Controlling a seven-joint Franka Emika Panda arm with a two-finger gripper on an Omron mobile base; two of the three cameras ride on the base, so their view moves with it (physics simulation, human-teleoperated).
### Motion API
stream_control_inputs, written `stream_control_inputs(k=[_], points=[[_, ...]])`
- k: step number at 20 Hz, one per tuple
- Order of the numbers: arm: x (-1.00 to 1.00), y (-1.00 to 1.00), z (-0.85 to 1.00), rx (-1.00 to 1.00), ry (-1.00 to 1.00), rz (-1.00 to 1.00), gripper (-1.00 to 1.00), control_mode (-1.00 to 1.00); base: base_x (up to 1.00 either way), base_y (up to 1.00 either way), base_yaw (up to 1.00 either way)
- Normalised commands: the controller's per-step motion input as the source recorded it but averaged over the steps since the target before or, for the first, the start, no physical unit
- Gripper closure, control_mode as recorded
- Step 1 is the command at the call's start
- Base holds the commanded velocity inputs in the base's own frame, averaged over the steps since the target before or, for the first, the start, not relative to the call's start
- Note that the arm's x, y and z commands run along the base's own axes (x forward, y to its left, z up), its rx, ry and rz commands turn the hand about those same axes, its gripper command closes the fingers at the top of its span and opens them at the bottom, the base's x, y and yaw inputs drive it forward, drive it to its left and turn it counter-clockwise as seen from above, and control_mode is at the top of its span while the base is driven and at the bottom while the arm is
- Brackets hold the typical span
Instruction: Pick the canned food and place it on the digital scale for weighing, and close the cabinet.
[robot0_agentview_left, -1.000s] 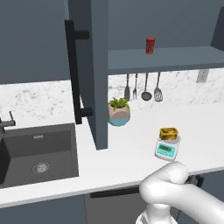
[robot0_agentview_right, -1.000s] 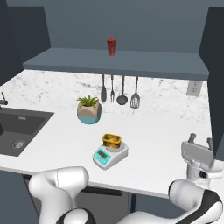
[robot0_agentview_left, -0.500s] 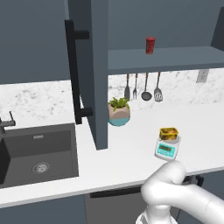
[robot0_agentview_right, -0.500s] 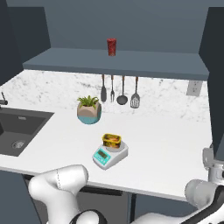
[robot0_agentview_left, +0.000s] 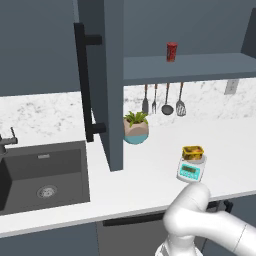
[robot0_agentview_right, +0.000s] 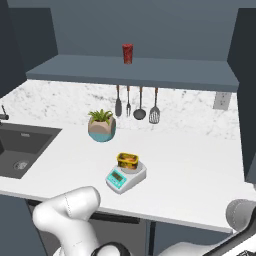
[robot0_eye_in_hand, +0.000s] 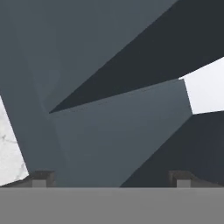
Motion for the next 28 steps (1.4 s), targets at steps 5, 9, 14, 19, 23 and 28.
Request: stream_control_inputs(k=[5, 9, 14, 19, 23, 28], points=[[-0.15, 0.26, 0.79, -0.04, -0.27, 0.07, -1.0, -1.0, 0.0, 0.0, 0.0], [-0.17, 0.54, 0.65, -0.1, -0.28, 0.12, -1.0, -1.0, 0.0, 0.0, 0.0], [-0.19, 0.66, 0.46, -0.15, -0.15, 0.12, -1.0, -1.0, 0.0, 0.0, 0.0], [-0.23, 0.59, 0.59, -0.25, -0.06, 0.04, -1.0, -1.0, 0.0, 0.0, 0.0], [-0.2, 0.55, 0.5, -0.28, 0.0, 0.0, -1.0, -1.0, 0.0, 0.0, 0.0], [0.0, 0.65, 0.41, -0.27, 0.01, -0.01, -1.0, -1.0, 0.0, 0.0, 0.0]])
